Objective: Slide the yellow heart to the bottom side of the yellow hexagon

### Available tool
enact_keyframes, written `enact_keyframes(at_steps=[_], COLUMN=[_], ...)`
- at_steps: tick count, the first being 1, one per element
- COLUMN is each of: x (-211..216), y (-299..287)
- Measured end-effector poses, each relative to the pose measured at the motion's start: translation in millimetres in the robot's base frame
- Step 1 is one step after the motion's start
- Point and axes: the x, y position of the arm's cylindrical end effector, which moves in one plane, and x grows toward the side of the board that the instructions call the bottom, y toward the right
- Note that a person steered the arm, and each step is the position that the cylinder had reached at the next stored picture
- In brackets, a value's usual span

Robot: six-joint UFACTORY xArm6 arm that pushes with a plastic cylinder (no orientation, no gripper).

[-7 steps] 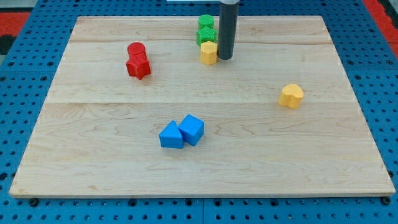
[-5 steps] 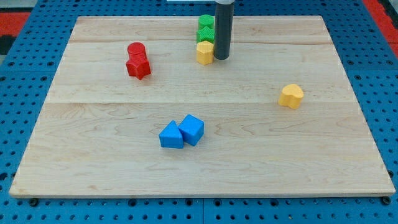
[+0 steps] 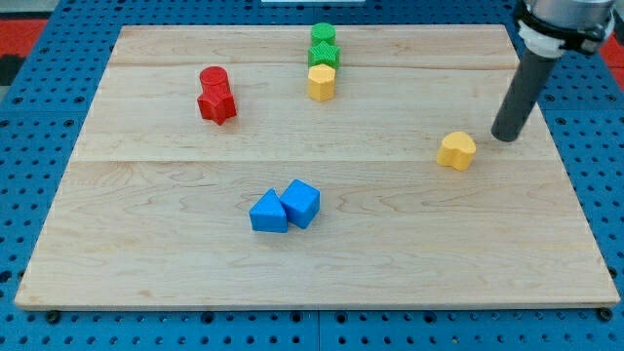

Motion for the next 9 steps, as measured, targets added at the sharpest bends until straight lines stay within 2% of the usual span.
enact_keyframes(at_steps=[1,5,8,9], x=[22,20,-27,-30], y=[-13,-140,-168,-181])
